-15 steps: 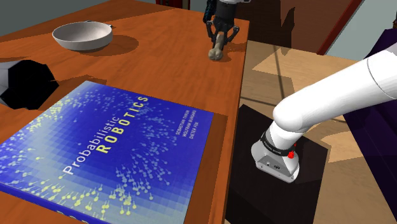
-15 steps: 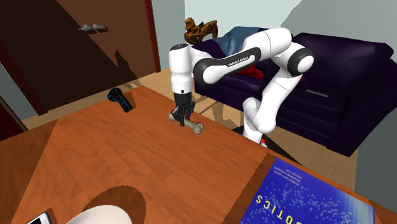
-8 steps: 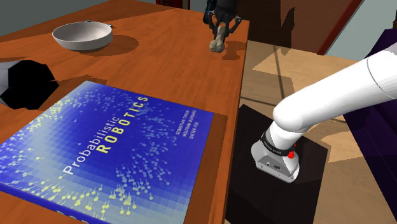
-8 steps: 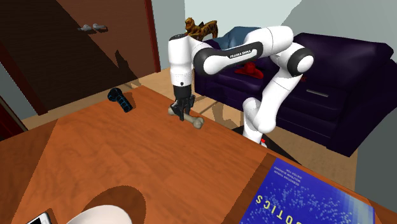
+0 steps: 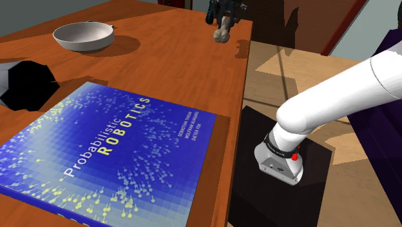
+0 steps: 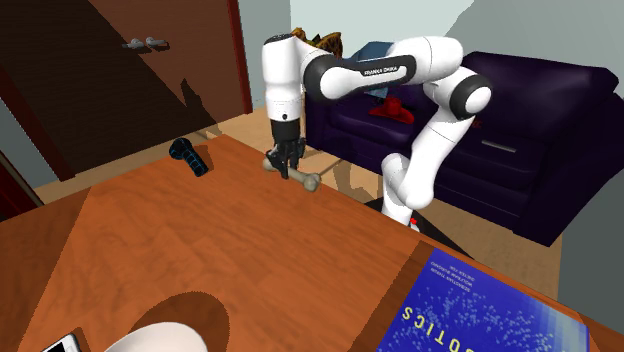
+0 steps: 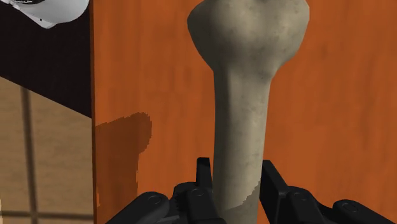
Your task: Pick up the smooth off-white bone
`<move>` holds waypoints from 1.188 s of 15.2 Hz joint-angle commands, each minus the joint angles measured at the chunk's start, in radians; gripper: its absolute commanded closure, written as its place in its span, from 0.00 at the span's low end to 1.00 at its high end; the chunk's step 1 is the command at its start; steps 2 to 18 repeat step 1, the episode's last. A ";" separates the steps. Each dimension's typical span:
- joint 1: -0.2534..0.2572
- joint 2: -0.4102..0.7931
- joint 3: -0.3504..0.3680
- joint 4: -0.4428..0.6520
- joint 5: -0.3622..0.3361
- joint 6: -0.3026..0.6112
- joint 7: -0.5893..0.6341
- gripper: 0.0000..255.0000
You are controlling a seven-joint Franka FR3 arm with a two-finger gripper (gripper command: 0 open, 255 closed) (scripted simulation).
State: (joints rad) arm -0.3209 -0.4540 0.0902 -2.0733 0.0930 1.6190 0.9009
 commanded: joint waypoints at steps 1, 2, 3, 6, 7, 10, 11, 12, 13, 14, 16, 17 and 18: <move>0.000 0.001 -0.001 0.012 0.000 -0.011 0.000 1.00; 0.000 0.001 -0.001 0.012 0.000 -0.011 0.000 1.00; 0.000 0.001 -0.001 0.012 0.000 -0.011 0.000 1.00; 0.000 0.001 -0.001 0.012 0.000 -0.011 0.000 1.00; 0.000 0.001 -0.001 0.012 0.000 -0.011 0.000 1.00; 0.000 0.001 -0.001 0.012 0.000 -0.011 0.000 1.00; 0.000 0.001 -0.001 0.012 0.000 -0.011 0.000 1.00; 0.000 0.001 -0.001 0.012 0.000 -0.011 0.000 1.00; 0.000 0.001 -0.001 0.012 0.000 -0.011 0.000 1.00; 0.000 0.001 -0.001 0.012 0.000 -0.011 0.000 1.00; 0.000 0.001 -0.001 0.012 0.000 -0.011 0.000 1.00; 0.000 0.001 -0.001 0.012 0.000 -0.011 0.000 1.00; 0.000 0.001 -0.001 0.012 0.000 -0.011 0.000 1.00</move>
